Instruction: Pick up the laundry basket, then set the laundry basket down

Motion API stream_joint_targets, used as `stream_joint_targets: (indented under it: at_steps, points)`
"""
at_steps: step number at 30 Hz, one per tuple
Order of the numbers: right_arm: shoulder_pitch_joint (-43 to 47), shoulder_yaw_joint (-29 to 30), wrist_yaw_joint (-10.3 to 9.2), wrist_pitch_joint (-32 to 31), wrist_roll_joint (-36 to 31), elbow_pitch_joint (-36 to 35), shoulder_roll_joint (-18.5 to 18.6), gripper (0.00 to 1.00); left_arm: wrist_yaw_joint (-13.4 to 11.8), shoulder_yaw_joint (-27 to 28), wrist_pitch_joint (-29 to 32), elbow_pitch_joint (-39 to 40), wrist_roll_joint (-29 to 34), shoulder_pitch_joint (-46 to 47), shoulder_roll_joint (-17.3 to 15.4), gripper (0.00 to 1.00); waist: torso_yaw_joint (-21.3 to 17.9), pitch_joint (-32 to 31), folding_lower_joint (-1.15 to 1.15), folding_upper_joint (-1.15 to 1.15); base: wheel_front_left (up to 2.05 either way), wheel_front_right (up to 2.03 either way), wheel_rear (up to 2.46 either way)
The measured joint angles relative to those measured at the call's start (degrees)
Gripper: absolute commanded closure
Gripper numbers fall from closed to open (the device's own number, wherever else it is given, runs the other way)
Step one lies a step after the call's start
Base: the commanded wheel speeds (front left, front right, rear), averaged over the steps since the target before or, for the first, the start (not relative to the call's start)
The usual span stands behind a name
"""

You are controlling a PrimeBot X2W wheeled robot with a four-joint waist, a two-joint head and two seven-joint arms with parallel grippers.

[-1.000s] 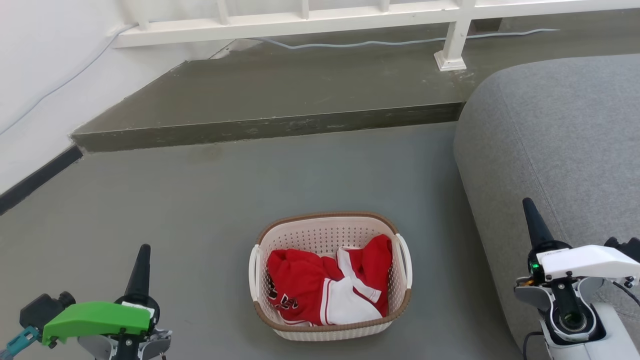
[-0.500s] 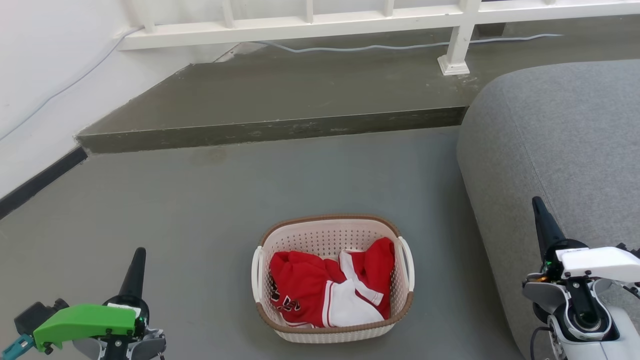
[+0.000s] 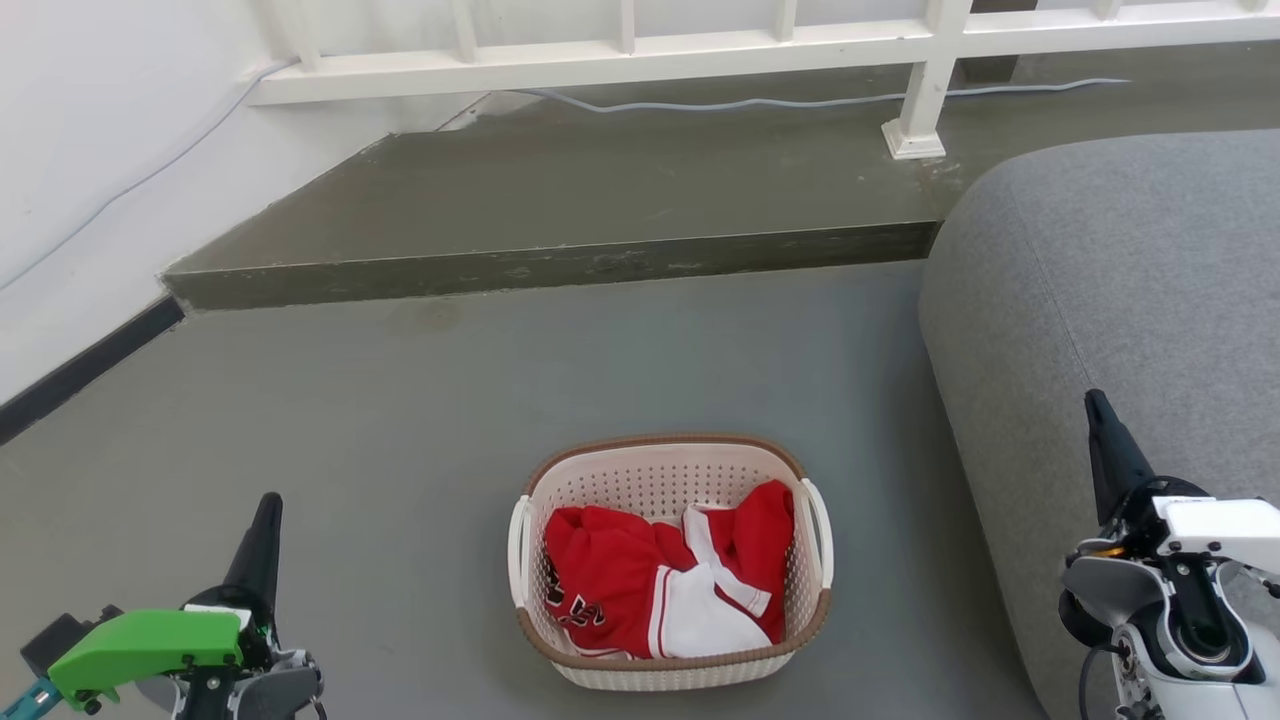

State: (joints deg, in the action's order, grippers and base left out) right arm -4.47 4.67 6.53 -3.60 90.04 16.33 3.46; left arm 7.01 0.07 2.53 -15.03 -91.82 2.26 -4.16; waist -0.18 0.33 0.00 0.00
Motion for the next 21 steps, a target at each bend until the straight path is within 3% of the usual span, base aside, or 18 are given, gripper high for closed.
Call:
stream_joint_targets:
  at_steps: [6, 21]
  points:
    - [0.0, 0.69, 0.02, -0.51, 3.43, -0.01, 0.04, 1.0, 0.0, 0.49, 0.54, -0.42, -3.18, 0.35, -0.04, 1.0, 0.17, -0.18, 0.0, 0.0, 0.0, 0.0, 0.0]
    - [0.0, 0.77, 0.02, -0.57, 3.47, -0.03, 0.04, 1.0, 0.0, 0.6, 0.77, -0.68, -3.33, 0.44, -0.07, 1.0, 0.17, -0.18, 0.0, 0.0, 0.0, 0.0, 0.0]
